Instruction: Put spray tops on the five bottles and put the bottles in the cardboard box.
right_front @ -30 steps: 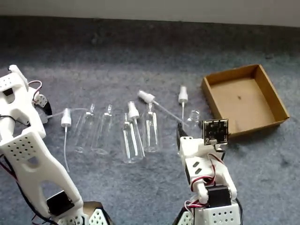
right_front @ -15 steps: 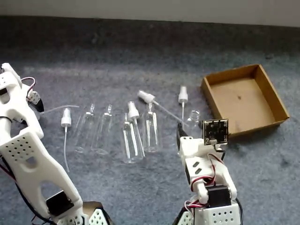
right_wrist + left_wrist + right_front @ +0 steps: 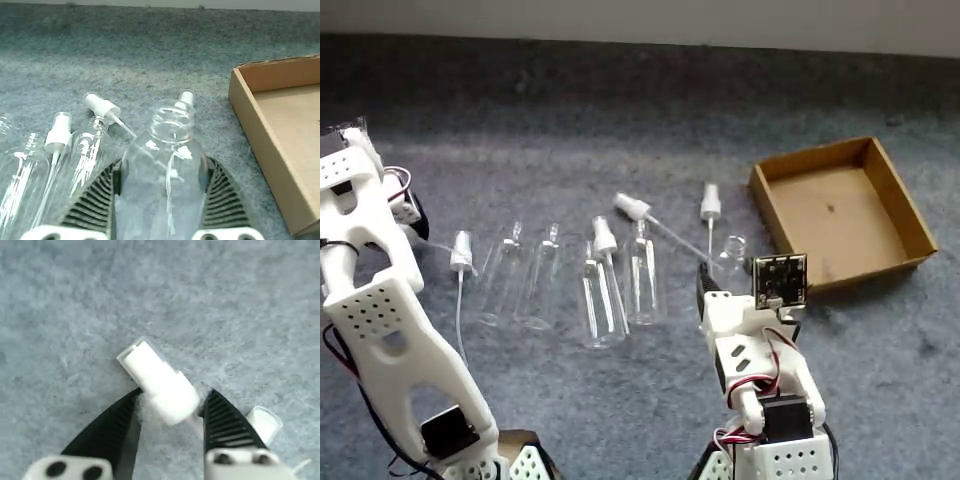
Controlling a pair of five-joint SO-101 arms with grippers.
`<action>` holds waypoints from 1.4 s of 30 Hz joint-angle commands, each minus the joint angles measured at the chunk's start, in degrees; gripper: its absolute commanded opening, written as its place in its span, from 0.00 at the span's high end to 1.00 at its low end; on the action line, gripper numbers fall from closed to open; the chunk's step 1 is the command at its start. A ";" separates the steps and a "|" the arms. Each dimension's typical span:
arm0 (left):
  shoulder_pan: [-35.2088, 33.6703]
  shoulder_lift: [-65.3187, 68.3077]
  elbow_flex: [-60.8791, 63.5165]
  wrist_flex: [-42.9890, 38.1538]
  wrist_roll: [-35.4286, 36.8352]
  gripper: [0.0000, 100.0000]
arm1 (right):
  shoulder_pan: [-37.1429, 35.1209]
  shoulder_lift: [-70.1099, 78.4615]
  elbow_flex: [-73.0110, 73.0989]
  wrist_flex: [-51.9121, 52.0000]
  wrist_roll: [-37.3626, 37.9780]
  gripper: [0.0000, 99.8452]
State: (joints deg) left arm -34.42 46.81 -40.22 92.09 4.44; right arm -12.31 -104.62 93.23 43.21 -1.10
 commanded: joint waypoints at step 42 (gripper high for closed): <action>2.33 -0.66 3.21 4.04 8.53 0.95 | 0.22 -0.66 -0.66 -0.04 -0.09 0.96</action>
State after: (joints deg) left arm -33.54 46.90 -36.62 97.36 12.18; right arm -12.31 -104.62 93.23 43.21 -1.10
